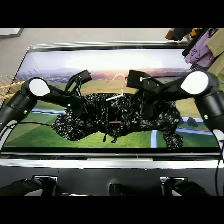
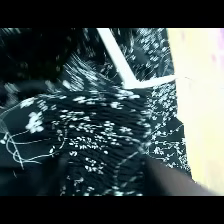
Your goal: Fold the clothes and pants, and hang the long-sleeved shirts on hangers.
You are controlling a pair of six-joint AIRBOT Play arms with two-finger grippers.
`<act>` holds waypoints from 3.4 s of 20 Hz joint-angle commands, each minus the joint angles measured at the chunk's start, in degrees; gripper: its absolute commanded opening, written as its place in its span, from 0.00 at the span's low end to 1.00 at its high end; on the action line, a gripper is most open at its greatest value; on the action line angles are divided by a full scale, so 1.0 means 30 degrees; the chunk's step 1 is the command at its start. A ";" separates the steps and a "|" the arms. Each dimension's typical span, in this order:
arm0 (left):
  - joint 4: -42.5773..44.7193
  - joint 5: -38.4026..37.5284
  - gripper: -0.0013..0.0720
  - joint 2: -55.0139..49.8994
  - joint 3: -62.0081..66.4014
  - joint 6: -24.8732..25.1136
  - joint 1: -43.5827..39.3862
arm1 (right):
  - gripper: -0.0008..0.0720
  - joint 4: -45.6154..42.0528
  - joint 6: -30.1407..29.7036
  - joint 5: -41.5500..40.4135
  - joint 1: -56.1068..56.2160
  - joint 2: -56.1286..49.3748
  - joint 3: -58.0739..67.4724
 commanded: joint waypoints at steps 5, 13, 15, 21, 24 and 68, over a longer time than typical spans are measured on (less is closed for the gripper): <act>0.0255 -0.0189 0.05 0.0729 -0.0015 0.0102 -0.0007 | 0.79 -0.3694 0.5115 -0.1916 -0.0015 0.3337 0.0007; 0.0335 -0.0197 0.05 0.1268 -0.0022 0.0109 -0.0845 | 0.79 -0.1297 0.6630 -0.1443 -0.5275 0.3956 0.0007; 0.0328 -0.0182 0.05 0.1413 -0.0022 0.0109 -0.0925 | 0.79 0.1829 0.5807 0.0240 -0.9056 0.3213 -0.0080; 0.0328 -0.0117 0.05 0.1530 -0.0022 0.0109 -0.1035 | 0.79 0.4022 0.0321 0.0568 -1.0877 -0.0765 -0.2732; 0.0321 -0.0124 0.05 0.1530 -0.0022 0.0117 -0.1035 | 0.94 0.4014 -0.2200 0.0481 -0.9260 -0.3096 -0.3045; 0.0328 0.3402 0.96 0.1464 -0.0015 -0.4969 -0.0940 | 0.06 0.2419 -0.3140 0.1137 -0.6360 0.0532 -0.3045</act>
